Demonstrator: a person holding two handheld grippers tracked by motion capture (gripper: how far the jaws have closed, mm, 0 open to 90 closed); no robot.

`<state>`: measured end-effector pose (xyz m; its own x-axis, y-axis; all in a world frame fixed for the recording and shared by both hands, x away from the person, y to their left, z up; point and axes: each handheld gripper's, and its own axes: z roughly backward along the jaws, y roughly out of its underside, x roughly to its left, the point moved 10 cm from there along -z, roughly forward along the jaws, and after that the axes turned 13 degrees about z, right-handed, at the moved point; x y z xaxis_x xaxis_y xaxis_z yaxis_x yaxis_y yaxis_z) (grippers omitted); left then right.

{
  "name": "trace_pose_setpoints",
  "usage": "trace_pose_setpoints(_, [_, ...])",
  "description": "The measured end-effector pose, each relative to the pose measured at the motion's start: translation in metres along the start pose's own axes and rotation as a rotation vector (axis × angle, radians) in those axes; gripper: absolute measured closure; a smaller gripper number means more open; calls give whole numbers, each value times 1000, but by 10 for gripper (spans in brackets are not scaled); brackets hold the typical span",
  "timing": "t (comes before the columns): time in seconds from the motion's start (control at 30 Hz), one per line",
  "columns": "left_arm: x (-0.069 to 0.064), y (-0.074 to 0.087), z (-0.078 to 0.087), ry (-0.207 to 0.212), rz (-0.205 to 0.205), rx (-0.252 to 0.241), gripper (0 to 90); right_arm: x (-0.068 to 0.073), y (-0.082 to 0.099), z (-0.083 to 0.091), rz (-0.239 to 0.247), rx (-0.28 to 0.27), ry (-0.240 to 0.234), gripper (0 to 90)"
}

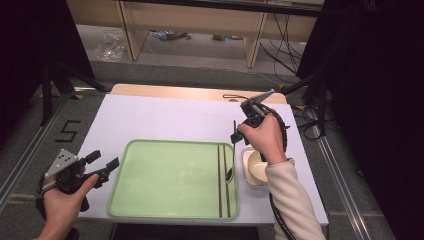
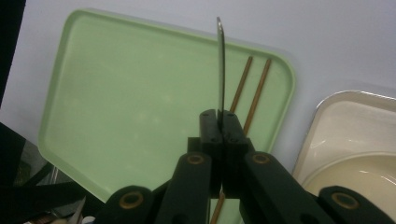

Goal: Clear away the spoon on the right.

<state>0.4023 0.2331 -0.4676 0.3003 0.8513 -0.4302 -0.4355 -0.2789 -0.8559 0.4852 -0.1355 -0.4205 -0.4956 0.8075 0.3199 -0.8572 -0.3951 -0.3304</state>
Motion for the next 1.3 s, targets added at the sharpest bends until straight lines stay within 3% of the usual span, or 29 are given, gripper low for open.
trace_pose_setpoints(0.03, [0,0,0,-1,0,1,230,1,0,-1,18,0,-1,900])
trace_pose_setpoints(0.07, [0,0,0,0,-2,1,230,4,0,-2,-7,11,-3,900])
trace_pose_setpoints(0.17, [0,0,0,0,-2,1,230,5,0,-8,26,14,-3,900])
trace_pose_setpoints(0.2, [0,0,0,0,-1,1,229,7,1,-9,11,29,-3,900])
trace_pose_setpoints(0.23, [0,0,0,1,0,-1,230,4,-2,-12,54,2,3,900])
trace_pose_setpoints(0.27, [0,0,0,1,1,-2,230,5,-3,-14,63,-6,3,900])
trace_pose_setpoints(0.53, [-1,-1,0,1,1,-4,230,12,-3,-22,63,20,-10,900])
trace_pose_setpoints(0.57, [0,-1,0,-1,1,-4,230,16,-1,-21,28,44,-19,900])
trace_pose_setpoints(0.7, [0,0,-1,3,-3,2,230,19,-4,-27,49,20,-25,900])
trace_pose_setpoints(0.73, [-1,0,-1,3,-4,2,230,21,-4,-29,41,22,-27,900])
trace_pose_setpoints(0.77, [-1,0,-1,2,-3,3,230,20,-4,-30,63,34,-35,900])
trace_pose_setpoints(0.8, [-1,0,-1,2,-3,3,230,23,-2,-31,37,53,-39,900])
trace_pose_setpoints(0.83, [-1,0,-1,1,-4,3,230,23,-2,-33,44,62,-37,900])
trace_pose_setpoints(0.87, [0,0,-1,1,-4,3,230,22,-2,-36,65,55,-39,900])
trace_pose_setpoints(0.9, [-1,0,-1,2,-3,3,230,25,-2,-36,31,64,-47,900])
trace_pose_setpoints(0.93, [-1,0,-1,1,-4,3,230,24,-3,-39,54,57,-44,900])
trace_pose_setpoints(0.97, [-1,0,-1,2,-3,2,231,27,-3,-39,34,63,-55,900])
trace_pose_setpoints(1.1, [0,0,0,3,-2,3,231,26,-4,-45,62,56,-54,900])
trace_pose_setpoints(1.13, [0,0,0,3,-2,2,231,28,-5,-47,43,56,-63,900])
trace_pose_setpoints(1.27, [-1,0,0,4,-2,2,231,30,-4,-53,47,74,-63,900])
trace_pose_setpoints(1.3, [-1,0,0,3,-1,2,231,30,-4,-55,68,69,-66,900])
